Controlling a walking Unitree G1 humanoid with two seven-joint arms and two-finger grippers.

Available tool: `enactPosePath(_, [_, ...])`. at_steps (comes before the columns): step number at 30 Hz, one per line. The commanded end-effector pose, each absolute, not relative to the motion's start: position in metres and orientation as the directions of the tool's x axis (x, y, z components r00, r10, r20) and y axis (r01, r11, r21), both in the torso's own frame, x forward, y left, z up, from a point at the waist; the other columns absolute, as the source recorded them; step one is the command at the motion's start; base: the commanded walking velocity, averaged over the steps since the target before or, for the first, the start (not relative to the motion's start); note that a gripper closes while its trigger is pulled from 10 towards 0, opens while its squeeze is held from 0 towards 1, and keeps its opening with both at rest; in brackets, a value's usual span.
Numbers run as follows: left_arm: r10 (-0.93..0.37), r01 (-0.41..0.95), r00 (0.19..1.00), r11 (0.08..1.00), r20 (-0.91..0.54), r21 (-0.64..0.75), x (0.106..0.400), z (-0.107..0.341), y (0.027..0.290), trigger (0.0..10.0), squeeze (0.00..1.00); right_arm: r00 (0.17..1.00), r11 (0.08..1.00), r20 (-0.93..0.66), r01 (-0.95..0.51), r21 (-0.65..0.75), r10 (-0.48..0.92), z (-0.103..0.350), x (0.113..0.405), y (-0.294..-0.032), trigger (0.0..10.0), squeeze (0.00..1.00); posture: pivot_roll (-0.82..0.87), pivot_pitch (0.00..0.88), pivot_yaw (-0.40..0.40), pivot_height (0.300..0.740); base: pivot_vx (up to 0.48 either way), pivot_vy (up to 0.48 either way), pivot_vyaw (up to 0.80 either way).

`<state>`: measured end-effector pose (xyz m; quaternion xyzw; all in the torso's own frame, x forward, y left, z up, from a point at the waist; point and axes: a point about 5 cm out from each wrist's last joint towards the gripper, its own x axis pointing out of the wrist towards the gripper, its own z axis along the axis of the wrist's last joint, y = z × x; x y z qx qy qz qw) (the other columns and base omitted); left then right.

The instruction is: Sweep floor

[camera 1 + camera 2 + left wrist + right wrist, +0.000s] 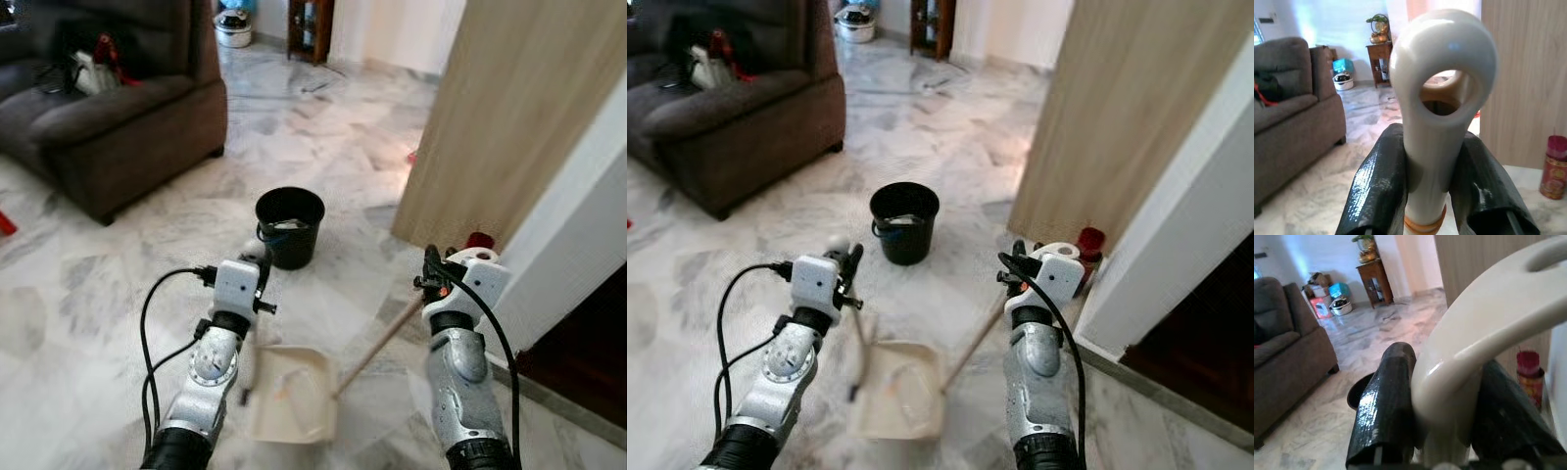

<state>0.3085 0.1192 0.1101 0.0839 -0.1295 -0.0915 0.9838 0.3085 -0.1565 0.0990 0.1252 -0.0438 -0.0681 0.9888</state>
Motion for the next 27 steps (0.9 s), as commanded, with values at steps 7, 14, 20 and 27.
enactPosePath(7, [-0.234,0.183,0.926,0.965,0.298,0.186,0.3088,0.1229,0.108,10.0,0.0,0.98,0.954,0.11,0.132,0.27,-0.167,0.1079,0.3103,-0.1627,10.0,0.0,0.0,0.0,-0.019,0.74,0.369,0.0,0.0])
enactPosePath(14, [-0.241,0.187,0.923,0.962,0.299,0.199,0.308,0.1229,0.1079,10.0,0.0,0.982,0.954,0.103,0.126,0.271,-0.159,0.1065,0.3103,-0.1605,10.0,0.0,0.01,0.0,-0.02,0.74,0.371,0.0,0.0])
enactPosePath(20, [-0.24,0.186,0.923,0.962,0.3,0.198,0.308,0.1231,0.1074,10.0,0.0,0.982,0.961,0.106,0.125,0.248,-0.155,0.1069,0.3105,-0.1612,10.0,0.0,0.01,0.0,-0.021,0.74,0.373,0.0,0.0])
enactPosePath(27, [-0.243,0.189,0.923,0.962,0.299,0.198,0.3077,0.1231,0.1067,10.0,0.0,0.983,0.964,0.111,0.118,0.237,-0.148,0.1078,0.3105,-0.1601,10.0,0.0,0.01,0.0,-0.021,0.74,0.375,0.0,0.63])
